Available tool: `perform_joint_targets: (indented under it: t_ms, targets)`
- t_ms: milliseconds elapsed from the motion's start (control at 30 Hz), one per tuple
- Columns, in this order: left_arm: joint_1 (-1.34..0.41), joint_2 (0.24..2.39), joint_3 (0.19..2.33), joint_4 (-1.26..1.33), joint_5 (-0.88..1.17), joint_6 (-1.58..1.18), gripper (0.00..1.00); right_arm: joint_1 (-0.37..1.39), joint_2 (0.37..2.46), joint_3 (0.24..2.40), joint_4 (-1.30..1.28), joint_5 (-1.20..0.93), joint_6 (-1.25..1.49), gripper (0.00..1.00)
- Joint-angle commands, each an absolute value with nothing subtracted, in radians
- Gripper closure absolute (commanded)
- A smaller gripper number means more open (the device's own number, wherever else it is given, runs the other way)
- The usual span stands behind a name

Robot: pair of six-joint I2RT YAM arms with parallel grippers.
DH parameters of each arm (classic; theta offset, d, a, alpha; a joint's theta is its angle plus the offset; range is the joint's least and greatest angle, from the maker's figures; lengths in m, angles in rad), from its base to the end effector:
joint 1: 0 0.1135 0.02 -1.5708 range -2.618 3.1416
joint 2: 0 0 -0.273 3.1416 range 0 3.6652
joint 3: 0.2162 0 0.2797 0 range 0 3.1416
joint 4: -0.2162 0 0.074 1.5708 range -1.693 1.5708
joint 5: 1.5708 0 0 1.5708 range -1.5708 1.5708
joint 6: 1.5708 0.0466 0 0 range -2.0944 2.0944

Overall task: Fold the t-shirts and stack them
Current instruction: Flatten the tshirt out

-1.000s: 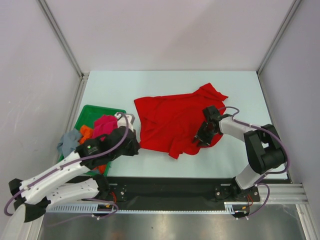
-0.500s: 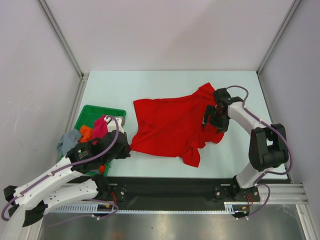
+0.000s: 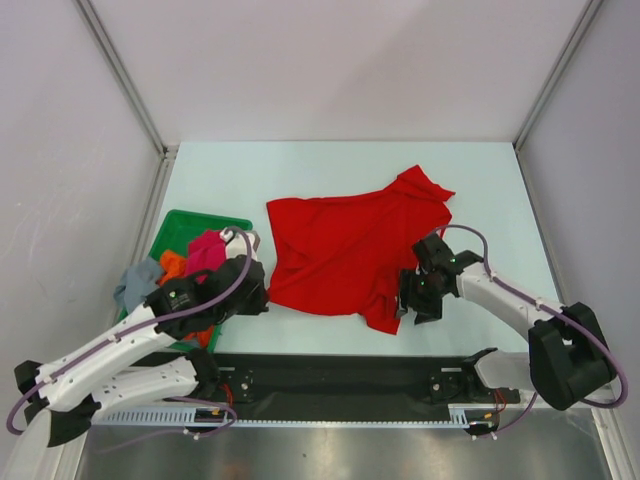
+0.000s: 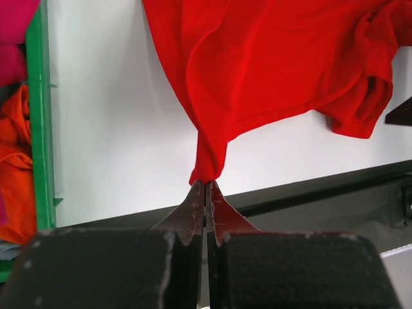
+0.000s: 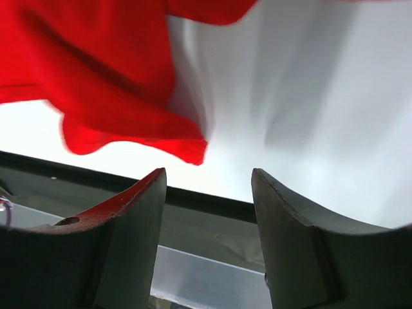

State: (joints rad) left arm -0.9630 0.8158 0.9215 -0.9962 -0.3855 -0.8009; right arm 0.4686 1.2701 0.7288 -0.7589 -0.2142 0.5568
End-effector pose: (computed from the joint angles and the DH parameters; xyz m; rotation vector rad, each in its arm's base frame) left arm 0.1126 -0.1312 0.3097 0.0291 2.4050 -0.3579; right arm 0.2062 0.1155 0.1697 0.0876 2.9723 0.4771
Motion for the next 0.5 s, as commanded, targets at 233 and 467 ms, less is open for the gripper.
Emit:
perform_joint_targets:
  t_ms: [233,467]
  targets:
    - [-0.957,0.825,1.014,-0.985,-0.374,-0.781,1.00,0.494,1.339,0.643,-0.482,-0.314,0.586,0.49]
    - [-0.957,0.815,1.038,-1.014,-0.394,-0.788,1.00,0.495,1.411,0.679,-0.515,-0.224,0.623,0.76]
